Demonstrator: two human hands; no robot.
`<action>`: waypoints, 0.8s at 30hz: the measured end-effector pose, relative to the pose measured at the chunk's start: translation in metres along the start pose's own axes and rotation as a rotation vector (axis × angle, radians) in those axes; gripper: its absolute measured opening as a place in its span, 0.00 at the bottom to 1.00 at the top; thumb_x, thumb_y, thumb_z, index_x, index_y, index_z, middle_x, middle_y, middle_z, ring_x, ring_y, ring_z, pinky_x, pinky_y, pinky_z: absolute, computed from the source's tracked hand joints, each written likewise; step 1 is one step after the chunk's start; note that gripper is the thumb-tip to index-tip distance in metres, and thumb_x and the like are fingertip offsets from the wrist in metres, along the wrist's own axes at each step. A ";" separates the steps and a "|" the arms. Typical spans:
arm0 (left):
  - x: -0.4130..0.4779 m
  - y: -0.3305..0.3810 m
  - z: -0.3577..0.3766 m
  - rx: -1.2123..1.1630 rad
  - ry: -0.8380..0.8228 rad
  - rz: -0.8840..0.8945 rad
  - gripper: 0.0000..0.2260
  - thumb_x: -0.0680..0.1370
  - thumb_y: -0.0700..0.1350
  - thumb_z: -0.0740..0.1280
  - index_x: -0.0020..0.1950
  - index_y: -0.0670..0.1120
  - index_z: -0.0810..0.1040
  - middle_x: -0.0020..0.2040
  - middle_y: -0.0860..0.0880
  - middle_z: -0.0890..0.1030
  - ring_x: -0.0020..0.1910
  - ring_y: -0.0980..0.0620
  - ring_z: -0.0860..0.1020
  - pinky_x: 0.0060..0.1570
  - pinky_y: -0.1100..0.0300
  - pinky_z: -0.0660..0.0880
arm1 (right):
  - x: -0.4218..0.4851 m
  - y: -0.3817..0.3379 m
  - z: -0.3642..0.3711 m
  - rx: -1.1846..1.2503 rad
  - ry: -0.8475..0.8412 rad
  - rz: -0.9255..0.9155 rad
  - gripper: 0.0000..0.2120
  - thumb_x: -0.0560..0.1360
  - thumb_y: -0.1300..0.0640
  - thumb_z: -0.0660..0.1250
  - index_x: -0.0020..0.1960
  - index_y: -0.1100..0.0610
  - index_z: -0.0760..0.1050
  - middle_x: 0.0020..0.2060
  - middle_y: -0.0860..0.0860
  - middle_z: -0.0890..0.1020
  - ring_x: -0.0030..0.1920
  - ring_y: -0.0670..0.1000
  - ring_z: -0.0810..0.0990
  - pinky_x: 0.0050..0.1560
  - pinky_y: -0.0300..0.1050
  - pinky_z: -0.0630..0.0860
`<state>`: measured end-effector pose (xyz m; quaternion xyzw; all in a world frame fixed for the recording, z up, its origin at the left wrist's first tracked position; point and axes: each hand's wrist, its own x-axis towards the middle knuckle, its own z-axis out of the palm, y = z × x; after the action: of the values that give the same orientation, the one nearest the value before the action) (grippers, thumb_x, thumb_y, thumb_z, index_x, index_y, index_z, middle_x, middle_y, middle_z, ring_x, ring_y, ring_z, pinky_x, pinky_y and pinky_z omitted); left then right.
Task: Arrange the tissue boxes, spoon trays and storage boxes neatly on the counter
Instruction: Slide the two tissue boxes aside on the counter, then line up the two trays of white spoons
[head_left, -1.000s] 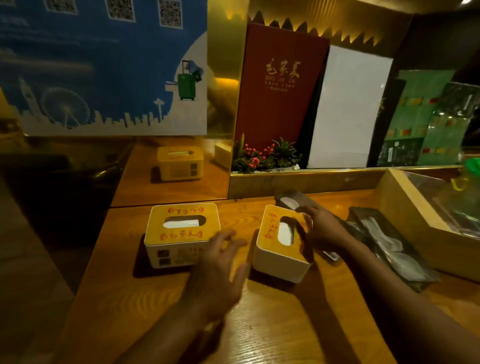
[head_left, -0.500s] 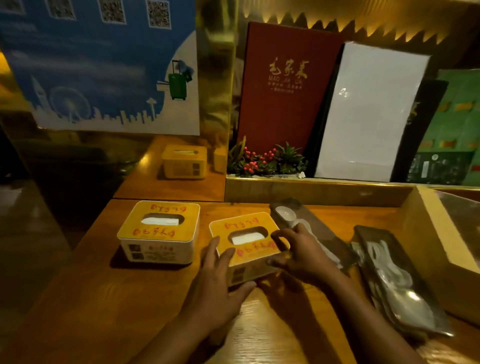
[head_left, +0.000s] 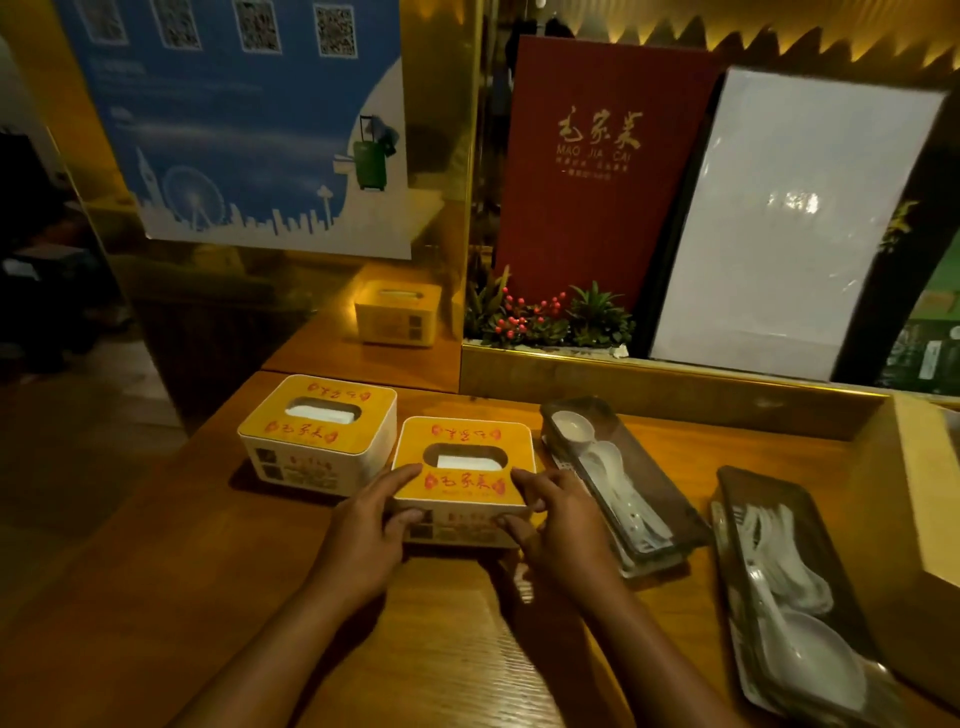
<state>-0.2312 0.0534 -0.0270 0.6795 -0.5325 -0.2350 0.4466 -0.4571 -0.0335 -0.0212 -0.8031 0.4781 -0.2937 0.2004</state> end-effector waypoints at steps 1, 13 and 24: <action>0.001 0.001 -0.001 -0.009 -0.002 -0.008 0.25 0.79 0.40 0.69 0.68 0.65 0.72 0.73 0.51 0.71 0.69 0.53 0.70 0.47 0.75 0.75 | 0.000 -0.001 0.001 0.002 0.000 0.005 0.28 0.73 0.48 0.74 0.72 0.45 0.71 0.61 0.46 0.72 0.58 0.45 0.72 0.55 0.39 0.74; 0.015 -0.001 0.004 -0.020 -0.037 -0.025 0.24 0.80 0.38 0.66 0.70 0.62 0.70 0.77 0.48 0.66 0.74 0.47 0.66 0.36 0.77 0.73 | 0.004 0.000 0.004 -0.007 -0.017 0.069 0.30 0.73 0.46 0.73 0.73 0.43 0.69 0.64 0.46 0.71 0.60 0.46 0.72 0.58 0.45 0.76; 0.008 0.006 -0.002 0.162 -0.011 0.079 0.29 0.77 0.45 0.71 0.75 0.62 0.64 0.81 0.54 0.56 0.79 0.45 0.56 0.69 0.40 0.67 | -0.005 0.033 -0.064 -0.352 -0.008 0.171 0.40 0.69 0.37 0.69 0.77 0.42 0.58 0.73 0.51 0.66 0.71 0.55 0.66 0.67 0.54 0.69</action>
<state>-0.2303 0.0466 -0.0192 0.6907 -0.5784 -0.1771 0.3962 -0.5228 -0.0471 0.0055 -0.7834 0.5878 -0.1843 0.0827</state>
